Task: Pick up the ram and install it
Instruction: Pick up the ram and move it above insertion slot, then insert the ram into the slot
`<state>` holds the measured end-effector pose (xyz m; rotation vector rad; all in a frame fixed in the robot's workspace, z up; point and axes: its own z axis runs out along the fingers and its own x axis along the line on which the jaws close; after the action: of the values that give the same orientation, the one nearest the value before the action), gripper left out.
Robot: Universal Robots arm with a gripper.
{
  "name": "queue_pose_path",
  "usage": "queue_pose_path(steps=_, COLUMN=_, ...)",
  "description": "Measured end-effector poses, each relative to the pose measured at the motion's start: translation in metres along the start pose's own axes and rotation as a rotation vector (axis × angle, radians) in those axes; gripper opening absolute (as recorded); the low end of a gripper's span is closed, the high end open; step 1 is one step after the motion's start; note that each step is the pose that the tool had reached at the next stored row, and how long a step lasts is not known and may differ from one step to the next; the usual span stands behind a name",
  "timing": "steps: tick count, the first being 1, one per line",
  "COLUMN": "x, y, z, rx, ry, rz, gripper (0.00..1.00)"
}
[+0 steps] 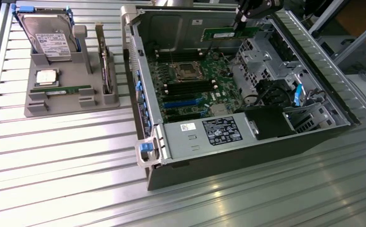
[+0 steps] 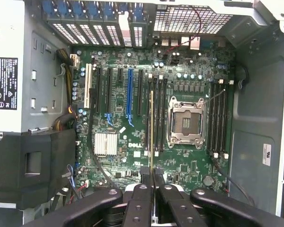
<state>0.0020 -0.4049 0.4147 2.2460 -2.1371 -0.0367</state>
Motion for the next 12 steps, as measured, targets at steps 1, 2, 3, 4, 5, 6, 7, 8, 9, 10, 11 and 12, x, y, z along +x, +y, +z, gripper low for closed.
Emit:
queue_pose_path(steps=1, x=0.0, y=0.0, z=0.0, rx=-0.0001, ry=0.0, rz=0.0, gripper=0.12)
queue_pose_path(steps=2, x=0.0, y=0.0, z=0.0, rx=0.0, ry=0.0, rz=0.0, gripper=0.12)
queue_pose_path(steps=3, x=0.0, y=0.0, z=0.0, rx=0.0, ry=-0.0001, rz=0.0, gripper=0.12)
queue_pose_path(steps=4, x=0.0, y=0.0, z=0.0, rx=0.0, ry=-0.0001, rz=0.0, gripper=0.12)
queue_pose_path(steps=5, x=0.0, y=0.0, z=0.0, rx=0.0, ry=-0.0001, rz=0.0, gripper=0.12)
queue_pose_path(steps=6, x=0.0, y=0.0, z=0.0, rx=0.0, ry=-0.0001, rz=0.0, gripper=0.12)
queue_pose_path(steps=7, x=0.0, y=0.0, z=0.0, rx=0.0, ry=-0.0001, rz=0.0, gripper=0.12)
queue_pose_path(steps=8, x=0.0, y=0.0, z=0.0002, rx=0.0, ry=0.0, rz=0.0, gripper=0.12)
queue_pose_path(steps=9, x=-0.0001, y=0.0, z=0.0007, rx=0.0, ry=-0.0001, rz=0.0, gripper=0.12)
queue_pose_path(steps=10, x=0.0, y=-0.0001, z=0.0015, rx=0.0, ry=-0.0001, rz=0.0, gripper=0.12)
queue_pose_path(steps=11, x=0.0, y=-0.0001, z=0.0027, rx=0.0, ry=0.0, rz=0.0, gripper=0.12)
queue_pose_path(steps=12, x=-0.0001, y=-0.0002, z=0.0038, rx=-0.0001, ry=0.0, rz=0.0, gripper=0.12)
